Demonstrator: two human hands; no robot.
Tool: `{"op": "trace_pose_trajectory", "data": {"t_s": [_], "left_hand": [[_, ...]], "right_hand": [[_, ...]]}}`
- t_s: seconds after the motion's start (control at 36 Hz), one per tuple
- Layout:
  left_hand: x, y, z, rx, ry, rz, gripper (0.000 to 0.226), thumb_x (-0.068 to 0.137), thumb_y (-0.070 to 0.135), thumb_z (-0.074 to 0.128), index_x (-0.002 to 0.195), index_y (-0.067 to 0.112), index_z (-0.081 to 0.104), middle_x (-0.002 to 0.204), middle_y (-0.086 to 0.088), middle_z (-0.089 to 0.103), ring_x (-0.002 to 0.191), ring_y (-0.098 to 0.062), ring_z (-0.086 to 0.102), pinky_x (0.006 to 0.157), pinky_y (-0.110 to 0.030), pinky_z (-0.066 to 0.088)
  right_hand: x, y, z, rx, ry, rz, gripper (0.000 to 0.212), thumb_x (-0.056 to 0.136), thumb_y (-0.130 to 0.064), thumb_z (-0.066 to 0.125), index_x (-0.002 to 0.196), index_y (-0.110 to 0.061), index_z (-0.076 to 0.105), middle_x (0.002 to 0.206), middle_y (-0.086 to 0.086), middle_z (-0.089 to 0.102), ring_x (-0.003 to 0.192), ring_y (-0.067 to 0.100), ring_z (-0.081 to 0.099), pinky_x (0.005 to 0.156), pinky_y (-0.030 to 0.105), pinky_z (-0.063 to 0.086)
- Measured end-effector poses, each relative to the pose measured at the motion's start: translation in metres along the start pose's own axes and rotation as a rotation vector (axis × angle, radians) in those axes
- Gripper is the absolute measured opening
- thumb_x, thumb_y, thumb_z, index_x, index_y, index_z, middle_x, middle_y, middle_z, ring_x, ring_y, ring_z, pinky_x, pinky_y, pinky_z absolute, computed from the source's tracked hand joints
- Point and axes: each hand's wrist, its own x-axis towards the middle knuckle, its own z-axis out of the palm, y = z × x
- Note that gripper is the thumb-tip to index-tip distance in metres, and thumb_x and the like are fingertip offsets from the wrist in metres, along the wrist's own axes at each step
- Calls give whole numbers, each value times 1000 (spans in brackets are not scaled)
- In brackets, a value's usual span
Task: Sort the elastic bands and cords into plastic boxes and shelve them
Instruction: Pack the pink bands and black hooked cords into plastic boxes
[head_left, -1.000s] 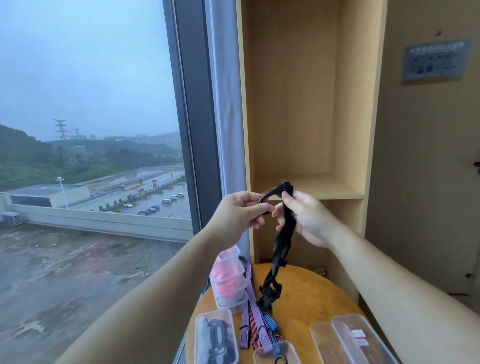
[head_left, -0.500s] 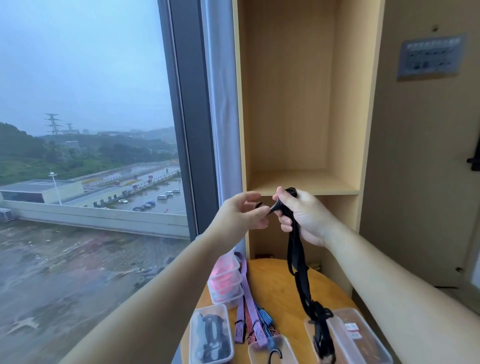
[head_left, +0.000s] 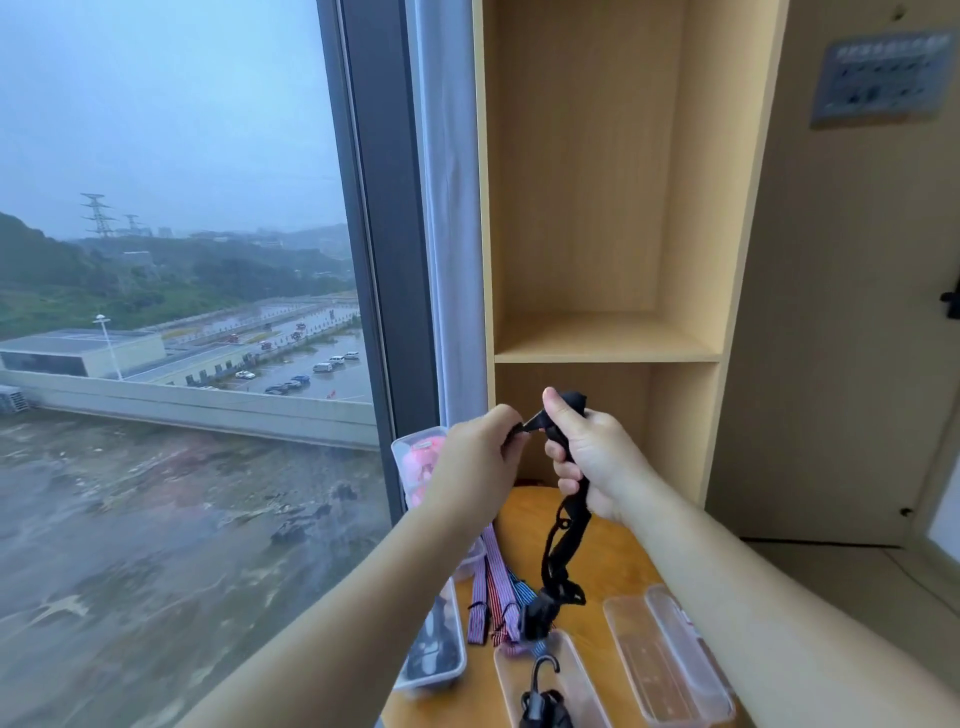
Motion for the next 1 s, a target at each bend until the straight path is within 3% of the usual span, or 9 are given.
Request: {"op": "trace_pose_trajectory", "data": {"t_s": [0.08,0.17,0.33,0.39,0.5,0.61,0.81,0.89,1.0], "left_hand": [[-10,4,0,-477,-170,-289,10,89,21,70,89,14,63,76,-2,67,67,-11,63,65,-24,53],[-15,10,-2,-1013,-249,-644,21,97,28,59,104,8,61,84,-9,72,71,-15,68,68,-25,56],[-28,6,-7,-1142,-404,-859,21,96,23,59,91,3,64,64,-3,57,47,-6,47,44,-13,41],[-35,8,-4,-1111,-291,-833,19,95,19,61,86,3,64,61,-4,55,43,-5,43,40,-13,37],[-54,15,11,-717,-64,-605,15,92,15,66,78,11,67,57,-5,59,40,-11,42,40,-21,36],[-73,20,18,-667,82,-521,15,90,9,67,76,14,67,57,3,61,40,-11,44,40,-24,38],[-96,14,14,-823,-53,-556,22,88,7,70,77,25,77,66,-6,70,55,-13,65,57,-24,55],[-107,14,9,-870,-103,-565,17,93,17,64,85,23,78,78,-6,74,65,-15,68,66,-27,56],[-119,17,5,-901,-112,-603,12,89,24,66,88,20,78,93,-13,74,75,-18,70,73,-30,57]], "right_hand": [[-2,4,-8,3,-63,-54,36,94,-46,58,89,-11,50,54,-2,45,39,9,28,36,20,25],[-7,6,-16,-62,-152,-72,35,93,-45,59,89,-12,48,57,-1,46,40,9,27,36,20,25],[-19,17,-15,-135,-204,-143,41,84,-50,63,90,-11,51,59,0,48,39,10,30,35,21,29],[-22,24,-13,-193,-154,-173,36,90,-46,62,90,-11,54,60,1,52,39,11,34,36,23,32],[-29,40,-10,-251,-32,-209,34,96,-42,58,87,-9,60,59,2,54,40,16,38,41,26,34],[-39,53,-9,-256,1,-189,40,96,-45,57,80,-8,61,56,1,55,38,16,40,40,24,36],[-52,63,-15,-303,-2,-162,38,95,-44,58,76,-11,60,54,1,54,39,13,42,42,25,41],[-60,68,-14,-306,14,-158,41,95,-46,56,76,-10,59,53,-2,53,38,11,41,42,25,41],[-75,71,-9,-333,30,-167,56,95,-48,56,79,6,56,56,7,51,41,15,43,47,30,41]]}}
